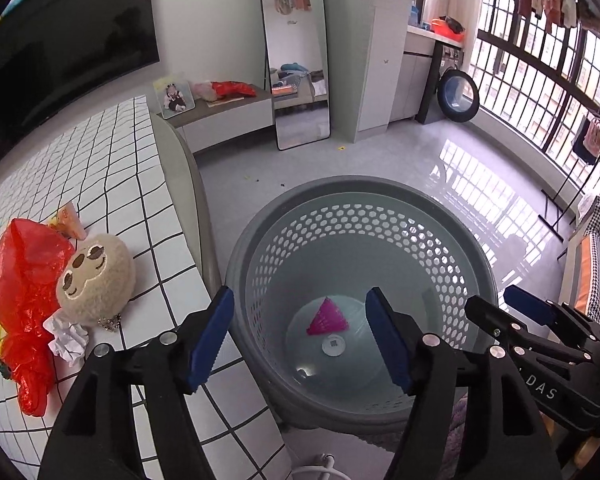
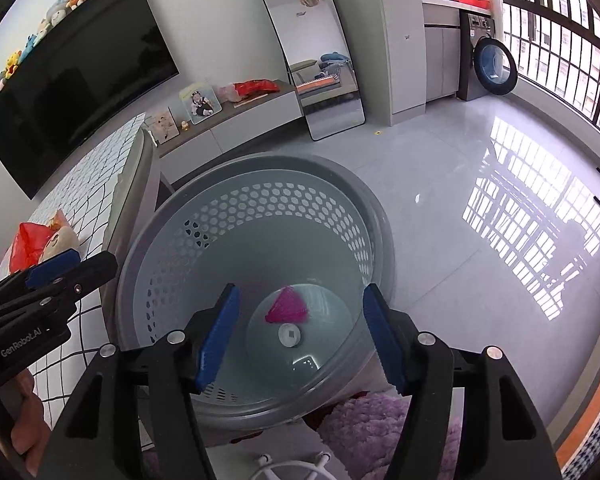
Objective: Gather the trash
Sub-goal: 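Carry cap and shuttlecock over the grey basket and open both grippers, then move both tools back from the basket toward the bed items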
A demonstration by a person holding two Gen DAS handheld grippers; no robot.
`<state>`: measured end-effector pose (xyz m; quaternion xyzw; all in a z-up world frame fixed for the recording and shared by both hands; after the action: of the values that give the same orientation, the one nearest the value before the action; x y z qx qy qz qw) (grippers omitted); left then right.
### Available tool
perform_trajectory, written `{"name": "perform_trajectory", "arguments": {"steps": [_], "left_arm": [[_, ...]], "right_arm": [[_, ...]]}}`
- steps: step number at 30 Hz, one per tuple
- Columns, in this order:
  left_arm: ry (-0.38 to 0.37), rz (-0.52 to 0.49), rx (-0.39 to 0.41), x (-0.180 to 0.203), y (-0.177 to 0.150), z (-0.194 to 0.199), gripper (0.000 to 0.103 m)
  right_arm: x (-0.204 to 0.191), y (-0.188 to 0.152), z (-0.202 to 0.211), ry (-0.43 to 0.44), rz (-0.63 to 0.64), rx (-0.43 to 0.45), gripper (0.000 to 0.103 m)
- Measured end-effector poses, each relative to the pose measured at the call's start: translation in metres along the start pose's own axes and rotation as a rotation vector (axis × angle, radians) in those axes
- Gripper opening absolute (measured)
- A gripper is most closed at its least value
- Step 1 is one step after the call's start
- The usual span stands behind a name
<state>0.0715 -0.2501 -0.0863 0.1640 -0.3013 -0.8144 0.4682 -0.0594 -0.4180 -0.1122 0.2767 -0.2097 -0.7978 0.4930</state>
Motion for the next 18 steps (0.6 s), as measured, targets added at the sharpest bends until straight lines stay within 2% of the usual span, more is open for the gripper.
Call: {"name": "perform_trajectory", "arguments": {"steps": [18], "left_arm": [[0.016, 0.009, 0.055, -0.01, -0.002, 0.025, 0.085]], "right_arm": [[-0.002, -0.006, 0.021, -0.001, -0.016, 0.035, 0.064]]}}
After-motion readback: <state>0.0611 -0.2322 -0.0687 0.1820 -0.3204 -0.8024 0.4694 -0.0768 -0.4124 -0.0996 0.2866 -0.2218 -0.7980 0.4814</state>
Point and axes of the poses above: each gripper's, at about its wrist camera, not at the fingertips, and z roughly against the way its jaws point, x to its right, y to its top, the point moved 5 cm from there along -z, roughly the way its jaws point, and after that the axes turned 1 degree about x, right-handed, at the moved point
